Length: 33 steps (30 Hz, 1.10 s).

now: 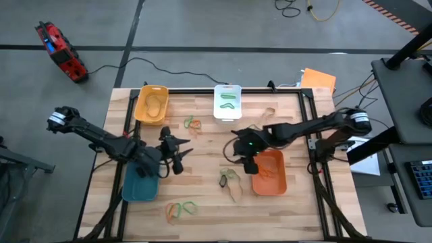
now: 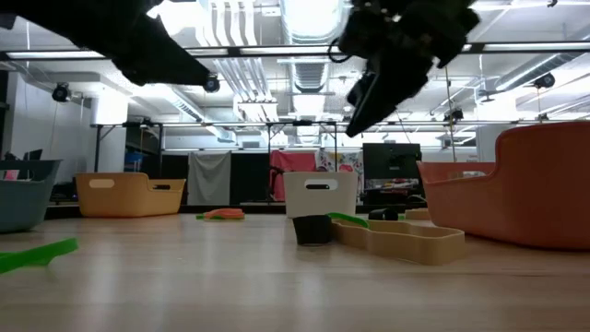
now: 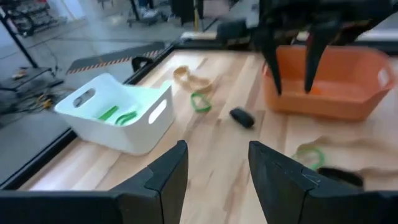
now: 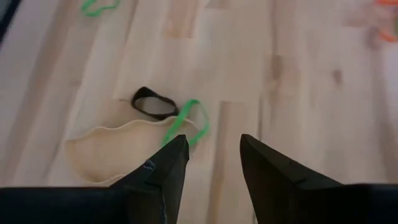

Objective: Sort rubber bands into baskets
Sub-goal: Put the middle light brown rubber band into the yellow bin

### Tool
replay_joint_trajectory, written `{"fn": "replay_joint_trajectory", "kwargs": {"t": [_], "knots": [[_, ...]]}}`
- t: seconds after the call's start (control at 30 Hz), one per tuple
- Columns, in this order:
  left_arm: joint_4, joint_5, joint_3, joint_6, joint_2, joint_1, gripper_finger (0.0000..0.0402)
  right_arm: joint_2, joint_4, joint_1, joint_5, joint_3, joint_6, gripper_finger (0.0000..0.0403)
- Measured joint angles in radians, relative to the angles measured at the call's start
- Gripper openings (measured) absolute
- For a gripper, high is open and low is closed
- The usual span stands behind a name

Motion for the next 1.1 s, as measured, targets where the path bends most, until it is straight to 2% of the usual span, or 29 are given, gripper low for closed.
{"fn": "replay_joint_trajectory", "kwargs": {"t": [0.2,0.3,0.43,0.6,0.7,1.1], "knots": [[-0.187,0.010,0.088,0.003,0.038,0.038,0.0153,-0.133,0.201,0.032,0.166,-0.163,0.062,0.0134],[-0.253,0.068,0.114,0.000,0.048,0.057,0.0153,-0.180,0.281,0.036,0.253,-0.228,0.086,0.0129],[-0.337,0.251,0.146,-0.021,0.063,0.068,0.0153,-0.210,0.340,0.035,0.303,-0.283,0.115,0.0124],[-0.440,0.534,0.196,-0.101,0.098,0.067,0.0153,-0.208,0.382,0.036,0.302,-0.311,0.117,0.0123],[-0.493,0.649,0.220,-0.130,0.136,0.066,0.0153,-0.197,0.383,0.036,0.302,-0.311,0.115,0.0125],[-0.518,0.661,0.283,-0.069,0.310,0.065,0.0153,-0.191,0.404,0.036,0.300,-0.308,0.099,0.0119]]}}
